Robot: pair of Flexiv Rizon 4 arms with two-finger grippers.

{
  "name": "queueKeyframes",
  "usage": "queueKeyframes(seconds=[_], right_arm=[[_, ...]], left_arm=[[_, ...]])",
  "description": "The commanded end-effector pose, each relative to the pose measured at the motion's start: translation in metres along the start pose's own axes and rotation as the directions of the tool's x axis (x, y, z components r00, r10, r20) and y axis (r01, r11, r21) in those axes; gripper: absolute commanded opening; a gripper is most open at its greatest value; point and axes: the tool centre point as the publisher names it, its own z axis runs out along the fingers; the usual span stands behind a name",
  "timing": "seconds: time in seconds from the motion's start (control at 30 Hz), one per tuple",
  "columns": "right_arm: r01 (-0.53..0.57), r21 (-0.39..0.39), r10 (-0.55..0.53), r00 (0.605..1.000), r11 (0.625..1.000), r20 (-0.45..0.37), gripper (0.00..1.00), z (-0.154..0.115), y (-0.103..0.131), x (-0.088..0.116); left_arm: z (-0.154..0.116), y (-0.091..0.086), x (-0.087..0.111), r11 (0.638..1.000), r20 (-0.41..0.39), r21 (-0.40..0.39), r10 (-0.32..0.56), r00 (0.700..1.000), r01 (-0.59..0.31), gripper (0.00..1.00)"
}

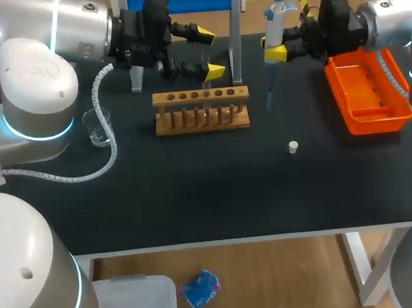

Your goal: Invert the test tube, pick up the pipette, mount the tip to pipette, aspirate from beaker and dispense into the tube, eject the tip, return the pipette, and cap with the stopper.

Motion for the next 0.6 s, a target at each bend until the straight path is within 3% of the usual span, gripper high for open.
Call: queueKeyframes(seconds=[0.03,0.4,0.6], right_arm=[[-0.007,-0.002,0.007,1.0,1.0,-0.018,0.0,-0.028,0.008,-0.005],[-0.009,-0.046,0.01,1.0,0.999,0.025,0.0,-0.126,0.023,-0.002],[-0.004,-0.006,0.004,0.998,1.0,0.058,0.0,-0.174,0.019,-0.008]], left_arm=[[-0.001,0.0,0.0,1.0,-0.002,0.001,0.0,1.0,0.0,1.0],[-0.001,0.0,0.0,1.0,-0.002,0.001,0.0,1.0,0.0,1.0],[-0.001,0.0,0.0,1.0,-0.002,0.001,0.0,1.0,0.0,1.0]])
